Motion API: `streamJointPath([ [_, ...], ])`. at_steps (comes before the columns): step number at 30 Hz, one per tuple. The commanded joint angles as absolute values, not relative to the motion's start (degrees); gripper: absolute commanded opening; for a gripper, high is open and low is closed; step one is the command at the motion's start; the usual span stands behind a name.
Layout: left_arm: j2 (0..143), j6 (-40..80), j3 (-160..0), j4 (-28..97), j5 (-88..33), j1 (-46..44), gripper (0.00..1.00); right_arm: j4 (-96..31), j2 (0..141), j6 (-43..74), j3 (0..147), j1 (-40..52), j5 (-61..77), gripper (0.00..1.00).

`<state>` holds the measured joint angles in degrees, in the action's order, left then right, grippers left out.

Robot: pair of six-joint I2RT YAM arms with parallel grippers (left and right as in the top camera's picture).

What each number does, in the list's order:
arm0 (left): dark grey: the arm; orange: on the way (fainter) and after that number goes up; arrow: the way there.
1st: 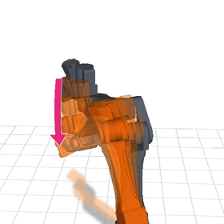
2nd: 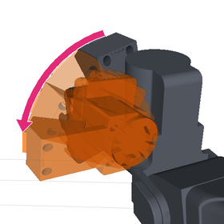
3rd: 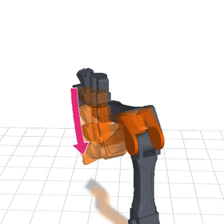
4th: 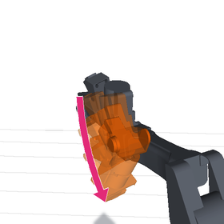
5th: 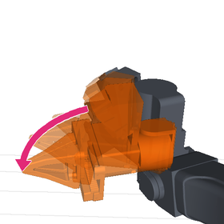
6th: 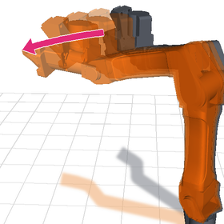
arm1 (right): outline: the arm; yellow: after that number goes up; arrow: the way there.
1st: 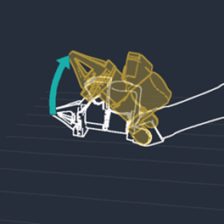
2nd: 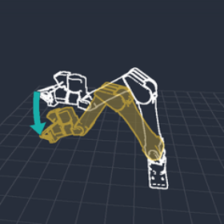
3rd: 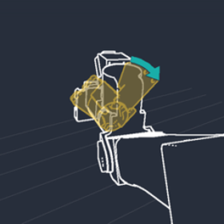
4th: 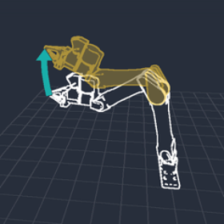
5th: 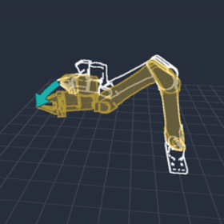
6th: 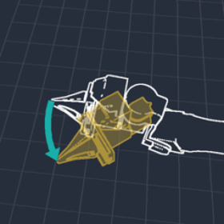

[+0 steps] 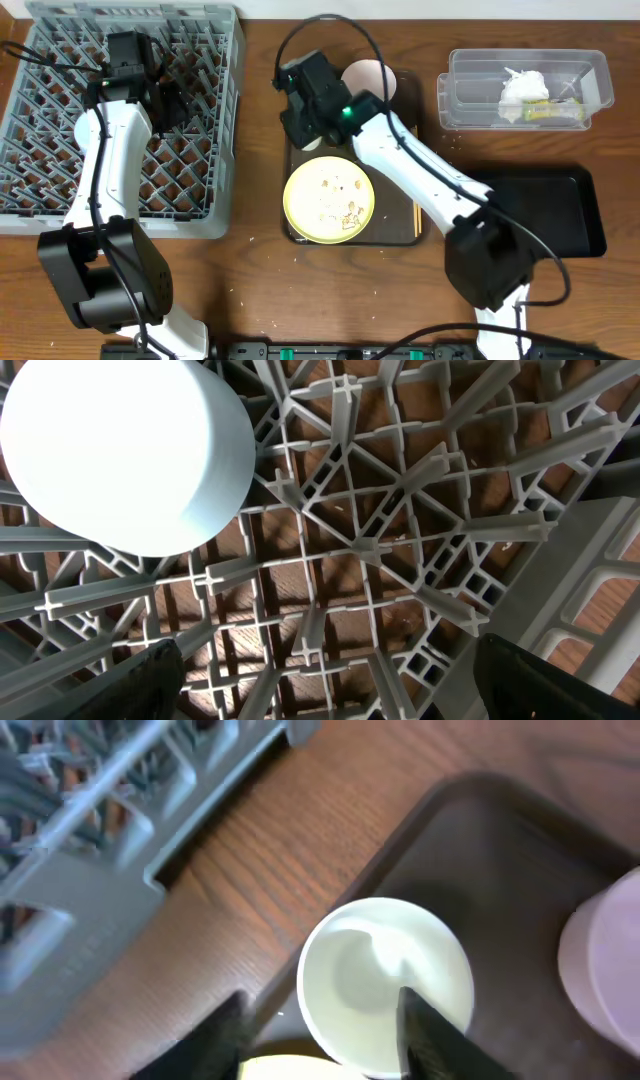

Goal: Sort waste into correct bins and load items into the dishwasher

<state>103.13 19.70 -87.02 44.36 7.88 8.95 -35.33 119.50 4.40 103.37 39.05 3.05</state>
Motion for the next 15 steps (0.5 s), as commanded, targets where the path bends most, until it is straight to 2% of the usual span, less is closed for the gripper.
streamJointPath([
  [1,102.5,20.3,-87.3,44.3,8.2,9.1,0.93,-35.6,115.9,8.3,104.6,38.3,3.0,0.83],
  [2,102.5,20.3,-87.3,44.3,8.2,9.1,0.93,-35.6,115.0,9.5,104.6,37.8,3.0,0.99],
  [8,102.5,20.3,-87.3,43.2,8.2,9.1,0.93,-36.9,107.0,17.0,104.6,31.2,3.0,0.99],
  [15,102.5,20.3,-87.3,39.9,8.2,9.1,0.94,-41.7,97.6,17.1,104.6,20.5,3.0,0.99],
])
